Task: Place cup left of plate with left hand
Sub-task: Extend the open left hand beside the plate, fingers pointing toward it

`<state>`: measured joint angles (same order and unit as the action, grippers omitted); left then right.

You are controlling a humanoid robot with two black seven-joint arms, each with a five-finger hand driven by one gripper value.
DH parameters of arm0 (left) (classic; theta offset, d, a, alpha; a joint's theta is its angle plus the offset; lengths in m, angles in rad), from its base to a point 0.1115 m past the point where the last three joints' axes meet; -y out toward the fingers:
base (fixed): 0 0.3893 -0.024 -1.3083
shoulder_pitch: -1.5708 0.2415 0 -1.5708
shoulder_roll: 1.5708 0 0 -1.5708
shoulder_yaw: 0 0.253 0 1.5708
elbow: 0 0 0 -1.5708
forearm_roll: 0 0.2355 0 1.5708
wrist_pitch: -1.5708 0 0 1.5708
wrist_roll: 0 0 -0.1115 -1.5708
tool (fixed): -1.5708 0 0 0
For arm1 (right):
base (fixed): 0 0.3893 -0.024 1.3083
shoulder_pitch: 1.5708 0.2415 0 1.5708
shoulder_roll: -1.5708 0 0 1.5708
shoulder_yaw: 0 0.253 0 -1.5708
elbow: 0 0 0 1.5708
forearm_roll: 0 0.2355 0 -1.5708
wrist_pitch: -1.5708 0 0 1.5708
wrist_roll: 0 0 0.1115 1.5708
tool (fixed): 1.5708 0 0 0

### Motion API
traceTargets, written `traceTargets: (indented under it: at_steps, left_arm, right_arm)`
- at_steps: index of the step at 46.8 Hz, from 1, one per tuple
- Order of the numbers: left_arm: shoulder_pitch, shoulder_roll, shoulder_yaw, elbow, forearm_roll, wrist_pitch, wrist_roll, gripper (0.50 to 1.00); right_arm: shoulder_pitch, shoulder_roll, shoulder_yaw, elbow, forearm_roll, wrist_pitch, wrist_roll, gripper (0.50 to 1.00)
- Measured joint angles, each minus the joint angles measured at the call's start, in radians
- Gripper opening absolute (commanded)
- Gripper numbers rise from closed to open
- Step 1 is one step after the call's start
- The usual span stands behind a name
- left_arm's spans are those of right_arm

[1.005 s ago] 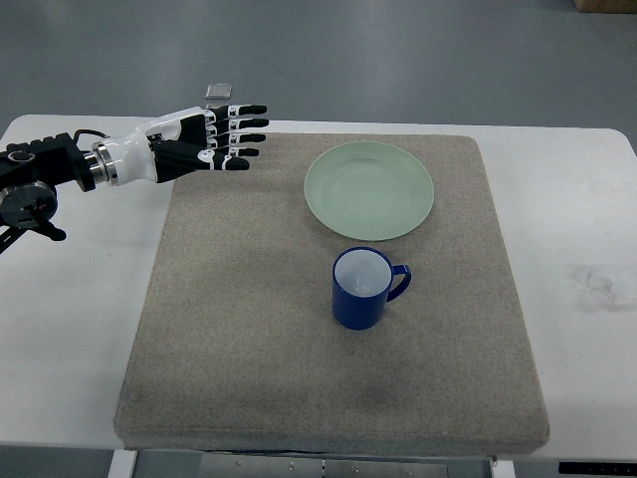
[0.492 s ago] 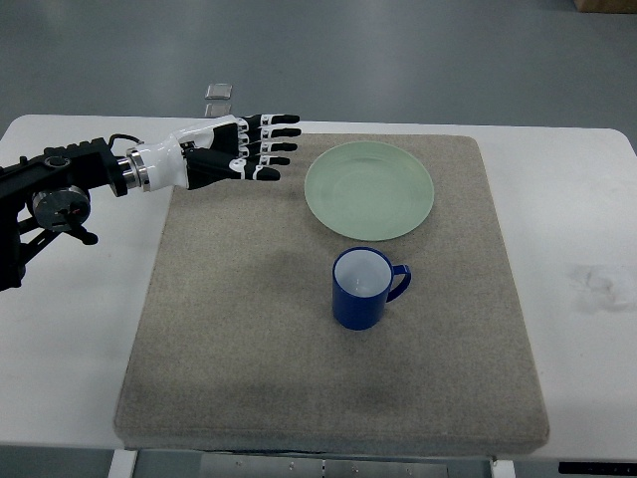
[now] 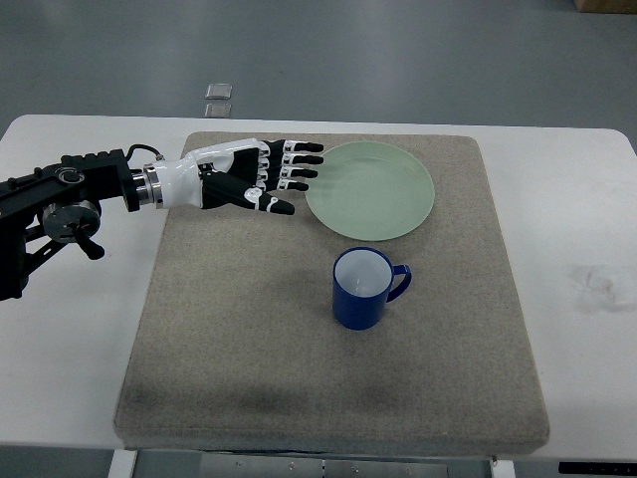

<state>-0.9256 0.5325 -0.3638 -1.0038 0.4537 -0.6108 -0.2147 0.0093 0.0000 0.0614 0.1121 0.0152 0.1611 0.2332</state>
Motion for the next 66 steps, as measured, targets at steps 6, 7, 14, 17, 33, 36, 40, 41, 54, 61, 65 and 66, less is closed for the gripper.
traceTargets:
  at_steps: [6, 7, 14, 17, 33, 36, 40, 41, 54, 61, 65, 66]
  left_arm:
    - [0.003, 0.030, -0.001, -0.016, 0.006, 0.000, 0.000, 0.999]
    - [0.004, 0.035, -0.001, -0.020, 0.006, 0.000, 0.000, 0.999]
    - [0.037, 0.066, -0.002, -0.061, 0.008, 0.000, 0.000, 0.999]
    - [0.043, 0.068, -0.003, -0.062, 0.008, 0.000, 0.000, 0.999]
    - [0.046, 0.075, -0.003, -0.070, 0.008, 0.000, 0.003, 0.999]
    - [0.054, 0.083, -0.002, -0.074, 0.008, 0.000, 0.003, 0.999]
    - [0.070, 0.093, -0.001, -0.104, 0.009, 0.000, 0.003, 0.999]
    - [0.074, 0.099, -0.001, -0.116, 0.009, 0.000, 0.003, 0.999]
    - [0.068, 0.105, -0.041, -0.039, -0.007, 0.000, 0.003, 0.999]
    - [0.072, 0.098, -0.041, -0.038, -0.001, 0.000, 0.003, 0.999]
    - [0.076, 0.101, -0.038, -0.054, 0.003, 0.000, 0.003, 0.999]
    - [0.077, 0.104, -0.038, -0.060, 0.003, 0.000, 0.003, 0.999]
  right_arm:
    - [0.000, 0.000, 0.000, 0.000, 0.000, 0.000, 0.000, 0.932]
    - [0.000, 0.000, 0.000, 0.000, 0.000, 0.000, 0.000, 0.932]
    - [0.000, 0.000, 0.000, 0.000, 0.000, 0.000, 0.000, 0.932]
    - [0.000, 0.000, 0.000, 0.000, 0.000, 0.000, 0.000, 0.932]
    - [0.000, 0.000, 0.000, 0.000, 0.000, 0.000, 0.000, 0.932]
    - [0.000, 0.000, 0.000, 0.000, 0.000, 0.000, 0.000, 0.932]
    - [0.000, 0.000, 0.000, 0.000, 0.000, 0.000, 0.000, 0.932]
    - [0.000, 0.000, 0.000, 0.000, 0.000, 0.000, 0.000, 0.932]
    - [0.000, 0.000, 0.000, 0.000, 0.000, 0.000, 0.000, 0.932]
    - [0.000, 0.000, 0.000, 0.000, 0.000, 0.000, 0.000, 0.932]
    - [0.000, 0.000, 0.000, 0.000, 0.000, 0.000, 0.000, 0.932]
    - [0.000, 0.000, 0.000, 0.000, 0.000, 0.000, 0.000, 0.932]
